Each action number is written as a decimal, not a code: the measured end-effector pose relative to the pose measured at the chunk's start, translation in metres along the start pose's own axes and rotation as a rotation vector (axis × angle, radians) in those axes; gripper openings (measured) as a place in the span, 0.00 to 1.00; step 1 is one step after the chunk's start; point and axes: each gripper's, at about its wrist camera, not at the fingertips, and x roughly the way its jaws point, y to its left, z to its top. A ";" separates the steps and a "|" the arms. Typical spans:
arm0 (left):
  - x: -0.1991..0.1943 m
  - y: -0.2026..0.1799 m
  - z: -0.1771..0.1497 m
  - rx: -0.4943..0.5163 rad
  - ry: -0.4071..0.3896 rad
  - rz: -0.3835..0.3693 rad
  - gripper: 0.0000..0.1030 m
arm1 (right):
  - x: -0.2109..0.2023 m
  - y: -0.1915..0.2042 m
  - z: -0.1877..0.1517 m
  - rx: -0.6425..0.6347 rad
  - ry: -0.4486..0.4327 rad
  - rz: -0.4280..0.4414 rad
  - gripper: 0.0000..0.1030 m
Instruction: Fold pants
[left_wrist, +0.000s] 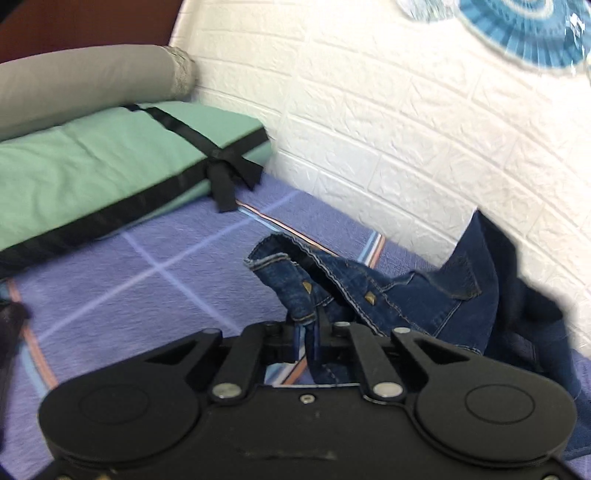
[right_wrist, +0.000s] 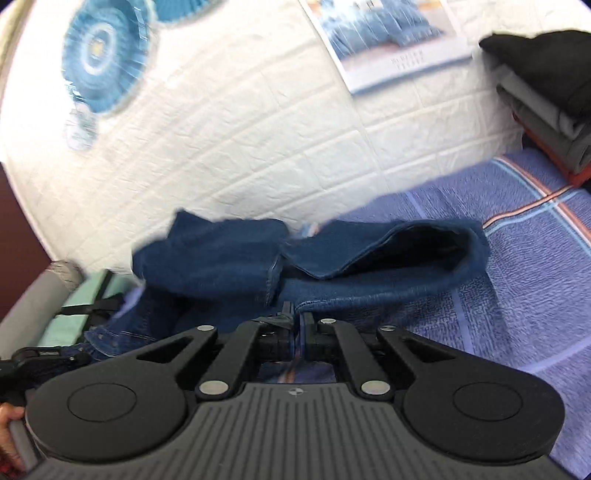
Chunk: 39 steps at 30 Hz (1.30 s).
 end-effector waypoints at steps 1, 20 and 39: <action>-0.010 0.008 -0.001 -0.012 -0.006 -0.002 0.06 | -0.009 0.003 -0.002 -0.014 0.000 0.011 0.03; -0.065 0.071 -0.057 0.060 0.089 0.158 0.09 | -0.075 0.022 -0.118 -0.116 0.323 0.016 0.03; -0.151 -0.009 -0.060 0.296 -0.054 -0.191 1.00 | -0.075 0.009 -0.056 -0.201 0.112 -0.078 0.65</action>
